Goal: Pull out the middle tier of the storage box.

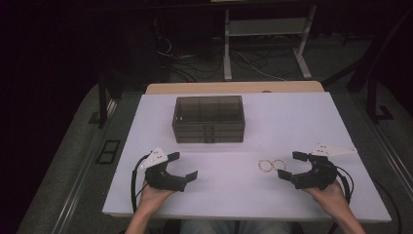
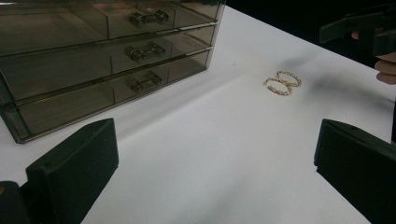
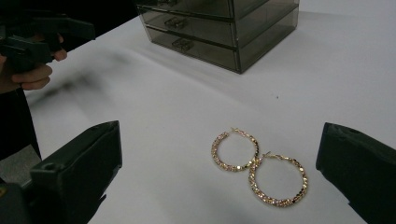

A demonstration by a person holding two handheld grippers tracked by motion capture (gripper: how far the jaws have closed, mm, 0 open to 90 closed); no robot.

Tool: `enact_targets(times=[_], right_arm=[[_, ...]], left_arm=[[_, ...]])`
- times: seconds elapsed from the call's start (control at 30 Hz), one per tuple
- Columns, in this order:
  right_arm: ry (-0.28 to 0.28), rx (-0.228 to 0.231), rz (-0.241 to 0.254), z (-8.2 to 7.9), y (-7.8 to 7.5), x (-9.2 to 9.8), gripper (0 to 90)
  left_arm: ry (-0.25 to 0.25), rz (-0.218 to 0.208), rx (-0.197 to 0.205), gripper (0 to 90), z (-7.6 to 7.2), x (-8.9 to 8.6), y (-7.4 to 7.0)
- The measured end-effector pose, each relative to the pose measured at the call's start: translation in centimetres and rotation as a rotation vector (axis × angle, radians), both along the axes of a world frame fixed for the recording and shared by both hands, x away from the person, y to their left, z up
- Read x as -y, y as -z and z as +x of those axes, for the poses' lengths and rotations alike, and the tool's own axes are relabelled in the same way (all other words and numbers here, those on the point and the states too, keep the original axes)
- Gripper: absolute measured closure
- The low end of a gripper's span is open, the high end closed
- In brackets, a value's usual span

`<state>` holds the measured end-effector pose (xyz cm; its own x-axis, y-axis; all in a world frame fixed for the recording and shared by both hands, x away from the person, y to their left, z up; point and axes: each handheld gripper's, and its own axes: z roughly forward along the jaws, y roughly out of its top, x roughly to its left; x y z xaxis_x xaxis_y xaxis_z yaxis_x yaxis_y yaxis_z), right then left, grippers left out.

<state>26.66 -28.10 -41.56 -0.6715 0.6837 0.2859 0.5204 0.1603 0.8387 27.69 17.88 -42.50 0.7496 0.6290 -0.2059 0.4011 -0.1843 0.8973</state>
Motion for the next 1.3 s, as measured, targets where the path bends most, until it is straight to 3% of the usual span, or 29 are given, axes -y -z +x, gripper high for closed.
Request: enact_targets(times=[0.33,0.47,0.8,0.97,1.3], right_arm=[[0.001,-0.009,-0.018,-0.2,0.0,-0.1,0.0],[0.0,-0.016,-0.023,-0.2,0.0,-0.2,0.0],[0.005,-0.018,-0.026,-0.4,-0.1,-0.1,0.0],[0.003,-0.014,-0.029,-0.4,0.0,0.1,0.0],[0.005,-0.019,-0.03,-0.5,0.0,0.1,0.0]], left_arm=[[0.006,-0.011,0.006,0.0,-0.2,0.0,-0.1],[0.002,-0.004,-0.013,0.0,-0.2,0.1,-0.2],[0.005,-0.003,-0.017,0.0,-0.5,0.1,-0.5],[0.005,0.0,-0.017,0.0,-0.7,0.2,-0.9],[-0.026,-0.018,-0.008,0.0,0.2,0.3,-2.5]])
